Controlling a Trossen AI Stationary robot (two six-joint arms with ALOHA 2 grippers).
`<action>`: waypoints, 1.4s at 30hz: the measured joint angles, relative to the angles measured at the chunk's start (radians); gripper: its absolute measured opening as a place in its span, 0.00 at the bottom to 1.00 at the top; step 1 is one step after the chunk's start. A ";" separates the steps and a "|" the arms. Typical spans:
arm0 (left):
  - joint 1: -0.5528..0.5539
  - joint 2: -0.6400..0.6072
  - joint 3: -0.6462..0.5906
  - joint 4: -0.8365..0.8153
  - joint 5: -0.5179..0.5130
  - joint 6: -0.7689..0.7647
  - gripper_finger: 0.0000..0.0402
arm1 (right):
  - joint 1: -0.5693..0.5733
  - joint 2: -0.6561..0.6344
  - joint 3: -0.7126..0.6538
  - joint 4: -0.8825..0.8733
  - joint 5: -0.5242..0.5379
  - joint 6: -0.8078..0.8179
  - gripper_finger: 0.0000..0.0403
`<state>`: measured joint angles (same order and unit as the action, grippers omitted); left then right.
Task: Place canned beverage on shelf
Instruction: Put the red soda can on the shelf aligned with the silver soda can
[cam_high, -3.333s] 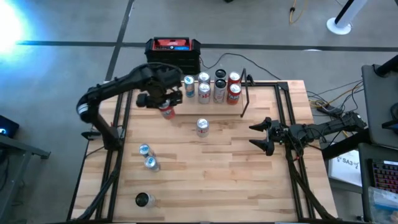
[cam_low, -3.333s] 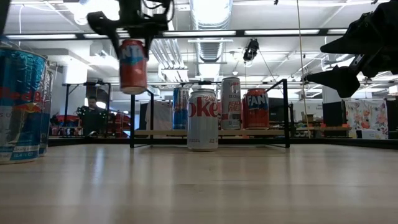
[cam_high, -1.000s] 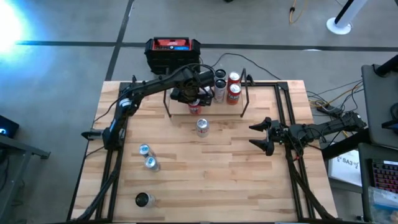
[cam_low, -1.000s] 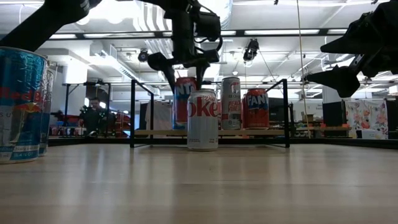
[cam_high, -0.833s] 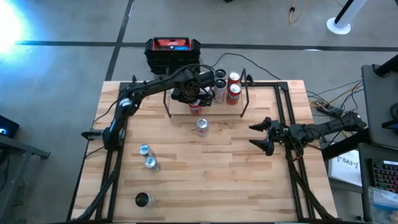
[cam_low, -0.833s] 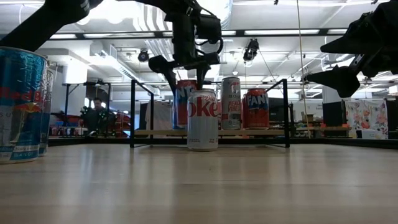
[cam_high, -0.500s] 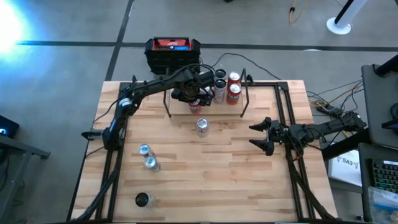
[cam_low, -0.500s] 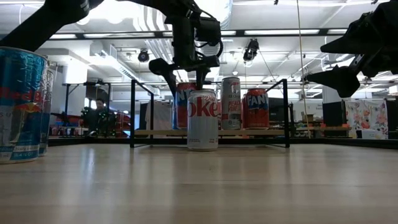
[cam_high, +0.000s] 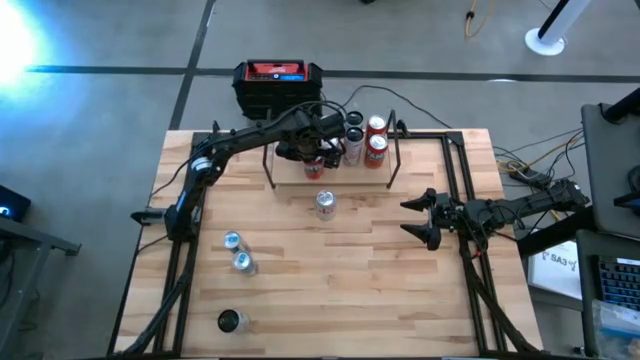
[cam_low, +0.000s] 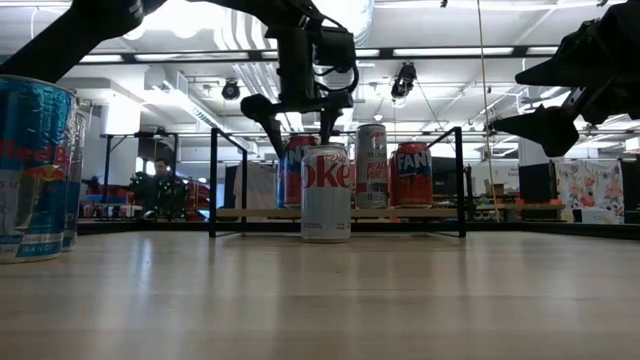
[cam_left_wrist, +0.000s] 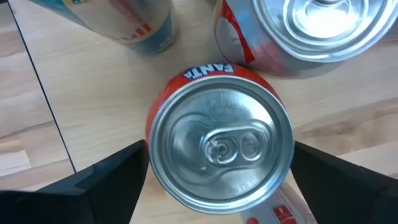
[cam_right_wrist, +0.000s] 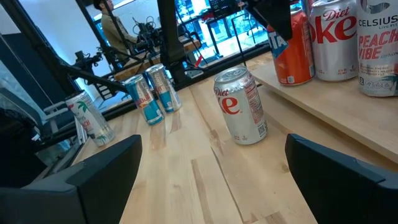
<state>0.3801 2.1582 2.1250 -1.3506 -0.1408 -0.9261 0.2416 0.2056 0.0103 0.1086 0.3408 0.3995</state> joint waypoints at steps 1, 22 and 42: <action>0.000 0.000 0.000 0.000 0.005 -0.002 0.91 | 0.000 0.000 0.000 0.000 0.000 0.000 0.94; 0.000 -0.008 0.001 0.021 -0.056 0.001 0.87 | 0.000 0.000 0.000 0.000 0.000 0.000 0.94; -0.009 -0.007 0.001 0.039 -0.075 0.027 0.72 | 0.000 0.000 0.000 0.000 0.000 0.000 0.94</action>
<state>0.3707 2.1509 2.1258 -1.3114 -0.2156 -0.8993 0.2415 0.2058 0.0101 0.1085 0.3408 0.3996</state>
